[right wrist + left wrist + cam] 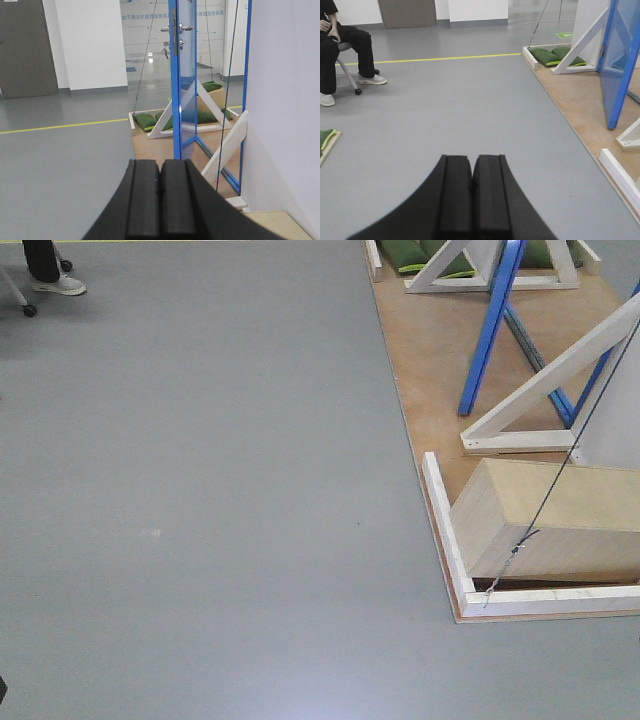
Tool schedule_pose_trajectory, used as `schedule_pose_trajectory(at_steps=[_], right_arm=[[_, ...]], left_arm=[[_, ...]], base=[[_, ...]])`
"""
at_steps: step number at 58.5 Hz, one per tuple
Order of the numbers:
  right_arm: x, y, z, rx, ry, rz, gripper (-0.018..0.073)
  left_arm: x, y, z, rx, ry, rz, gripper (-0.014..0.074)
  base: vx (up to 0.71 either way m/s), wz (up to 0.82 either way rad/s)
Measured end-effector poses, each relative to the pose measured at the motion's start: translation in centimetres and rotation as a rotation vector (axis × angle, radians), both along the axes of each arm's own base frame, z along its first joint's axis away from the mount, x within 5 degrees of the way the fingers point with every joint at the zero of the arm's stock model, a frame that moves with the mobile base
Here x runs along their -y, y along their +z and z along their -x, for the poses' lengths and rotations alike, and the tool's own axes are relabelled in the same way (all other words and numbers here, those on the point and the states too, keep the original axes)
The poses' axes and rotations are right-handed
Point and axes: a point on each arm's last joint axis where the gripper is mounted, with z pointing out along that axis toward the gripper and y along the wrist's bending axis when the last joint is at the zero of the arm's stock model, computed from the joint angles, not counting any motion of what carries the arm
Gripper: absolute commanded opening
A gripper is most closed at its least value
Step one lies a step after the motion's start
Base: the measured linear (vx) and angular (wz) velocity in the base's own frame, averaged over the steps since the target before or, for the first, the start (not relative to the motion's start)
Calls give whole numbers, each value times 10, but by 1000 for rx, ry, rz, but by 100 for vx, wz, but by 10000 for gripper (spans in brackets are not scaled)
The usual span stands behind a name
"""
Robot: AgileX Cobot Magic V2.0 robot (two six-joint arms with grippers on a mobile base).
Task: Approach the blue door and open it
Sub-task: 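Drive the base forward alongside the wooden platform toward the blue door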
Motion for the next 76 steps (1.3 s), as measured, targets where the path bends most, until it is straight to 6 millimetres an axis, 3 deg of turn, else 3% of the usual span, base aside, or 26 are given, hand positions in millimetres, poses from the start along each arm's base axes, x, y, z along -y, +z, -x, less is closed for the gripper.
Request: schedule_pose_trajectory(at_steps=[76], right_arm=[[0,0,0,0,0,0,12]], left_arm=[[0,0,0,0,0,0,73]], base=[[5,0]])
